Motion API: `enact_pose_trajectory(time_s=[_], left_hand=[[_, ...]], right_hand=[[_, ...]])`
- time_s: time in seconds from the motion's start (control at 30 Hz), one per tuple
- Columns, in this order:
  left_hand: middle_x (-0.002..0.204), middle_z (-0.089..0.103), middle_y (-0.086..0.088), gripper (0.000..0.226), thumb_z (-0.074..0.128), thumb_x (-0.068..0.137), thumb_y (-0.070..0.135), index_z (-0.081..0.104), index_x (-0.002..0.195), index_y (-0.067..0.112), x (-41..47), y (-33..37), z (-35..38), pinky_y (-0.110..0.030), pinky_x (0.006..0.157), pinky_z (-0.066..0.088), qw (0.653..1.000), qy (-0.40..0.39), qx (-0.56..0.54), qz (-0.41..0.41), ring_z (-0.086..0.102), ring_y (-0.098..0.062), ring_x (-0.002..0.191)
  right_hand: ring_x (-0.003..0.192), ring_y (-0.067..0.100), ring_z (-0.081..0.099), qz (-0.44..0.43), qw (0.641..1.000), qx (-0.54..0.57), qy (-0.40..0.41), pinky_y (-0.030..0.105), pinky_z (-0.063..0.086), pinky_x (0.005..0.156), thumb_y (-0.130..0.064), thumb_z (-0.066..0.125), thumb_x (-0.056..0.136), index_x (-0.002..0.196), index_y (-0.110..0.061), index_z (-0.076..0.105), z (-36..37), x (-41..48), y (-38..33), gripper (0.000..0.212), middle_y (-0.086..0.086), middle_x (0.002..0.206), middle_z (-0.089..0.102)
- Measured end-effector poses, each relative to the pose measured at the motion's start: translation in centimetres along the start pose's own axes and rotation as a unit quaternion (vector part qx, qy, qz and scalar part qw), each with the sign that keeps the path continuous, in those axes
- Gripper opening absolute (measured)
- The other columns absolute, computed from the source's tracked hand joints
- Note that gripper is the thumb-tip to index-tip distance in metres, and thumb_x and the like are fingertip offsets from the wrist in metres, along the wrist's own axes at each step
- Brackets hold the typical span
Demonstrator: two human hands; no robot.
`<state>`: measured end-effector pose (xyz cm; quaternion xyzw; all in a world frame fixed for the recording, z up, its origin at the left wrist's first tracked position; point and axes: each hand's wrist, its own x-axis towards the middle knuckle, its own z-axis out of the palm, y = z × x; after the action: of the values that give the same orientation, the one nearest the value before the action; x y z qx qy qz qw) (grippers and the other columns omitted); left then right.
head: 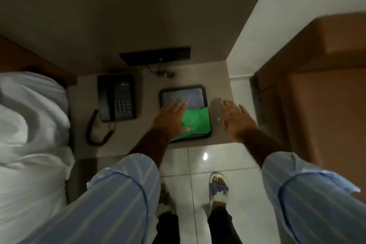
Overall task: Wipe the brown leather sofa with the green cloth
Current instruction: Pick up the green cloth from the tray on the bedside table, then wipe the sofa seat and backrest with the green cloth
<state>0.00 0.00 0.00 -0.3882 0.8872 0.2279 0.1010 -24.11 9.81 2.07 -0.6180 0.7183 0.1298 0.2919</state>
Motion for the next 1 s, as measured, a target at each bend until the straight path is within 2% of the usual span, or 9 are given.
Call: enact_pose_trajectory(time_s=[0.2,0.27,0.37,0.5,0.6,0.67,0.8,0.9,1.0], left_hand=[[0.155,0.033,-0.007,0.100,0.078,0.069,0.047,0.026,0.149,0.014,3.5,-1.8,10.1,-0.049,0.113,0.029,1.000,0.010,0.015,0.010,0.030,-0.032,0.139],[0.147,0.043,-0.011,0.087,0.079,0.070,0.037,0.039,0.143,0.011,3.6,-2.1,11.4,-0.051,0.108,0.034,0.998,0.060,0.016,0.023,0.039,-0.037,0.130],[0.125,0.060,-0.018,0.049,0.065,0.073,0.002,0.059,0.121,0.004,4.4,-1.9,11.1,-0.049,0.095,0.047,0.994,0.107,0.004,0.025,0.054,-0.042,0.109],[0.111,0.062,-0.024,0.035,0.056,0.074,0.001,0.064,0.107,-0.001,5.4,-0.4,6.2,-0.049,0.089,0.050,0.998,0.064,-0.002,0.026,0.059,-0.044,0.098],[0.107,0.066,-0.024,0.046,0.033,0.076,0.017,0.067,0.103,-0.001,4.6,1.5,1.2,-0.051,0.082,0.054,0.996,0.081,0.021,0.044,0.062,-0.045,0.092],[0.109,0.066,-0.020,0.041,0.040,0.077,0.015,0.066,0.106,0.004,3.7,3.3,-3.1,-0.050,0.082,0.053,0.992,0.100,0.059,0.046,0.060,-0.042,0.096],[0.105,0.064,-0.015,0.033,0.067,0.070,0.009,0.067,0.103,0.012,2.2,7.7,-13.4,-0.046,0.078,0.047,0.982,0.136,0.110,0.067,0.057,-0.037,0.097],[0.099,0.063,-0.016,0.034,0.055,0.074,0.028,0.066,0.100,0.010,1.1,11.8,-21.3,-0.047,0.069,0.049,0.975,0.159,0.082,0.132,0.057,-0.039,0.088],[0.100,0.062,-0.019,0.038,0.046,0.074,0.017,0.065,0.105,0.007,-0.7,17.1,-27.9,-0.052,0.071,0.051,0.967,0.171,0.051,0.185,0.054,-0.041,0.085]], right_hand=[[0.160,0.028,0.004,-0.030,0.999,-0.004,0.028,0.042,0.004,0.128,-0.031,0.033,0.106,0.163,-0.009,0.006,9.8,4.4,2.9,0.067,0.012,0.173,0.005],[0.160,0.030,0.005,-0.043,0.997,-0.009,0.068,0.043,0.005,0.127,-0.031,0.037,0.107,0.163,-0.006,0.007,11.6,4.7,3.5,0.068,0.014,0.173,0.005],[0.160,0.030,0.006,-0.045,0.997,-0.022,0.067,0.043,0.006,0.128,-0.038,0.039,0.107,0.163,-0.007,0.007,12.1,4.9,3.9,0.072,0.014,0.172,0.005],[0.160,0.028,0.007,-0.042,0.998,-0.012,0.034,0.040,0.008,0.128,-0.043,0.043,0.105,0.163,-0.008,0.006,8.4,4.1,4.2,0.077,0.012,0.173,0.005],[0.161,0.028,0.002,-0.004,0.998,-0.004,0.056,0.044,0.008,0.131,-0.054,0.025,0.104,0.163,-0.007,0.004,3.4,1.6,4.4,0.079,0.013,0.173,0.002],[0.160,0.030,0.005,0.008,0.997,-0.003,0.081,0.048,0.011,0.131,-0.062,0.010,0.095,0.163,-0.004,0.008,-0.6,-0.8,4.4,0.089,0.016,0.173,0.005],[0.159,0.032,0.014,0.051,0.990,0.018,0.128,0.049,0.014,0.128,-0.064,0.008,0.093,0.161,-0.001,0.019,-8.7,-7.3,3.7,0.094,0.018,0.171,0.015],[0.156,0.035,0.024,0.119,0.975,0.061,0.176,0.052,0.023,0.126,-0.065,0.016,0.093,0.157,0.002,0.031,-13.4,-14.5,3.3,0.094,0.020,0.167,0.027],[0.154,0.035,0.031,0.163,0.960,0.069,0.217,0.054,0.029,0.123,-0.065,0.021,0.094,0.155,0.001,0.037,-15.9,-22.3,3.6,0.091,0.020,0.165,0.033]])
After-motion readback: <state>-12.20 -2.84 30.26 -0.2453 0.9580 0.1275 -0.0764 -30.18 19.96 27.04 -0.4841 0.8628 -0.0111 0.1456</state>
